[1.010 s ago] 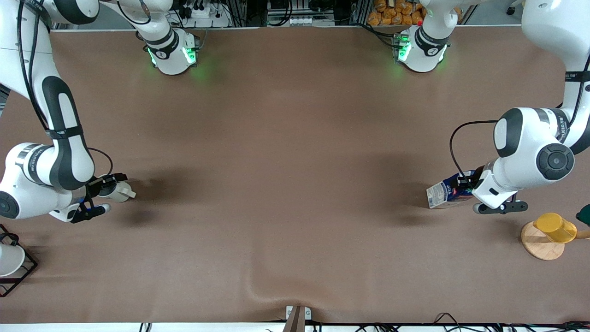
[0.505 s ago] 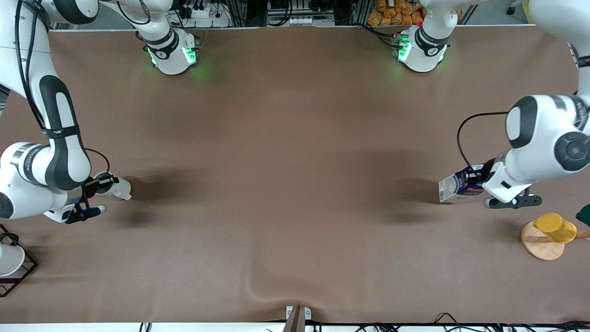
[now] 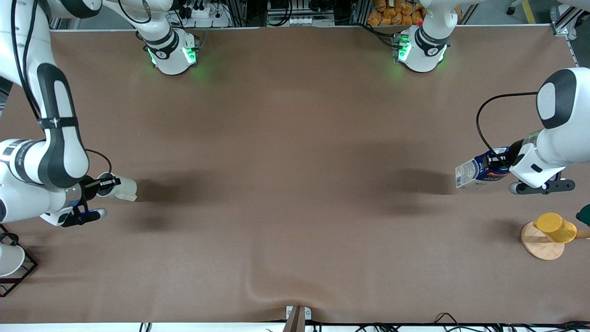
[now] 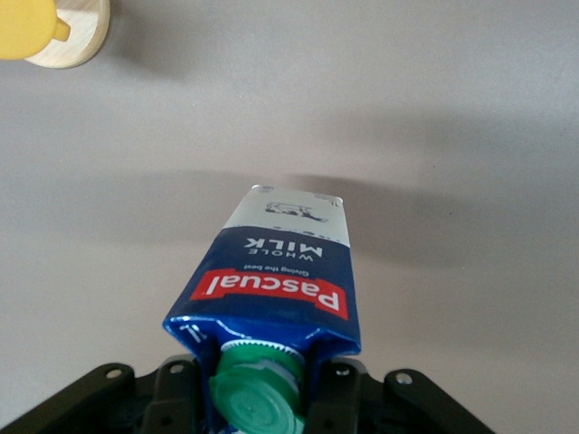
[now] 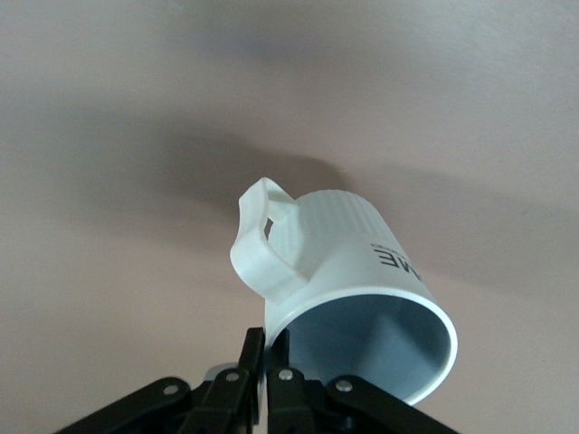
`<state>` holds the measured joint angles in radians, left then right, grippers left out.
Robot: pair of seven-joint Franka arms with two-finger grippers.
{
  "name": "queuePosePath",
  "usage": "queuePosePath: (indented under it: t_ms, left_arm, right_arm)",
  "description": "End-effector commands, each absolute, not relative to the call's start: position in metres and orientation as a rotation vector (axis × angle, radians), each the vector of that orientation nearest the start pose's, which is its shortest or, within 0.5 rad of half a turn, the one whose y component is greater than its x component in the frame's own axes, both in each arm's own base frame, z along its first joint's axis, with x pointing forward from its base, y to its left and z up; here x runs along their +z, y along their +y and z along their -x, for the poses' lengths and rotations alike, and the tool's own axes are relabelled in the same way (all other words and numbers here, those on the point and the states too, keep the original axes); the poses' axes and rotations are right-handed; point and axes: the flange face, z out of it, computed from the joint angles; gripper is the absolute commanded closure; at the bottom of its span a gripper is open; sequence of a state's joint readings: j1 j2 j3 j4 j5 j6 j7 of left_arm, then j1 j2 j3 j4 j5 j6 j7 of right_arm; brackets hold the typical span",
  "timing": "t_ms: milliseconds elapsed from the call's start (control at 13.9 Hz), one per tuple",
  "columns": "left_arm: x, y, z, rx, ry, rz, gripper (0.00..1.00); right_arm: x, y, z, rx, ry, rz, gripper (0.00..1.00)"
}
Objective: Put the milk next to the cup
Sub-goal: 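Carry the white mug to the table middle with the right gripper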
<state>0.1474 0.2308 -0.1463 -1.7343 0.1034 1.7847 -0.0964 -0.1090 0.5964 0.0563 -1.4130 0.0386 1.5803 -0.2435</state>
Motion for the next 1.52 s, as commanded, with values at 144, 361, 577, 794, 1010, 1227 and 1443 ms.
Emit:
queuePosePath:
  t_ms: [144,361,577,794,1010,1227,1443]
  left_arm:
    - [0.437,0.017,-0.602,0.272,-0.079,3.034,0.71]
    - [0.438,0.017,-0.602,0.27,-0.077,3.033,0.7]
    - [0.441,0.018,-0.602,0.261,-0.079,3.033,0.7]
    - [0.44,0.019,-0.602,0.265,-0.079,3.033,0.7]
    - [0.441,0.02,-0.602,0.261,-0.084,3.033,0.7]
    - [0.44,0.02,-0.602,0.261,-0.083,3.032,0.7]
    - [0.44,0.02,-0.602,0.262,-0.076,3.028,0.7]
  right_arm:
    - [0.348,0.09,-0.66,0.641,-0.086,2.917,1.0]
    - [0.351,0.186,-0.647,0.647,0.087,2.913,1.0]
    - [0.348,0.303,-0.621,0.54,0.319,2.974,1.0]
    - [0.334,0.396,-0.586,0.449,0.553,2.971,1.0]
    - [0.309,0.468,-0.539,0.441,0.674,2.982,1.0]
    - [0.289,0.488,-0.526,0.429,0.709,2.978,1.0]
    - [0.278,0.494,-0.527,0.384,0.7,2.961,0.75]
